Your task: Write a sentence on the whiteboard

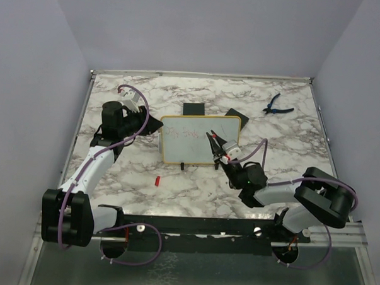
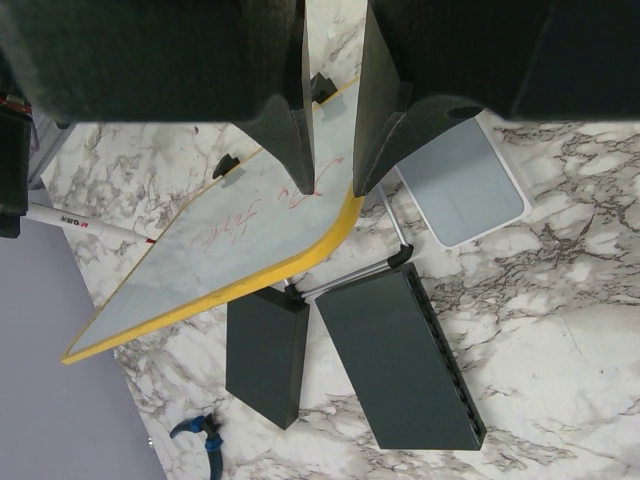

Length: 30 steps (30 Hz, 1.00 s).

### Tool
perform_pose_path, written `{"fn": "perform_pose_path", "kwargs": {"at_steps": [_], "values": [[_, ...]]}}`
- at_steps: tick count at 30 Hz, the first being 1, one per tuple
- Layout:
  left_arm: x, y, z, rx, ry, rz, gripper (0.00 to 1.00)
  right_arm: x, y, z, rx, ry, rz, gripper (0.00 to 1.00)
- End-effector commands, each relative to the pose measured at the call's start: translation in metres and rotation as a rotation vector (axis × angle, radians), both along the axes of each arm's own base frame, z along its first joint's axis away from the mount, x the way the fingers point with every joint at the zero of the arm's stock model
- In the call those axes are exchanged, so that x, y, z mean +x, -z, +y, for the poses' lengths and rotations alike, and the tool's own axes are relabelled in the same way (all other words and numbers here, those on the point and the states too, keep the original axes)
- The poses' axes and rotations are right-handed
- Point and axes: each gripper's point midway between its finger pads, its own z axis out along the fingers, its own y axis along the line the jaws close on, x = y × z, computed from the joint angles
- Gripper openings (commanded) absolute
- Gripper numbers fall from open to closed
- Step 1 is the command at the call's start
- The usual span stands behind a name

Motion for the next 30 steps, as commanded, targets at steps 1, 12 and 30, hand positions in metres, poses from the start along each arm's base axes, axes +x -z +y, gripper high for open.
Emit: {"fn": "perform_pose_path", "kwargs": {"at_steps": [1,12,30], "values": [[-0.002,-0.006,-0.002,0.006,0.014,-0.034,0.23,-0.012,-0.037,-0.017,0.15,0.001,-0.092,0.01],[-0.002,-0.005,-0.002,0.006,0.013,-0.031,0.23,0.001,-0.034,-0.013,0.131,0.063,-0.1,0.01],[-0.003,-0.005,-0.002,0.006,0.014,-0.032,0.23,0.01,-0.031,-0.015,0.105,0.106,-0.103,0.01]]}}
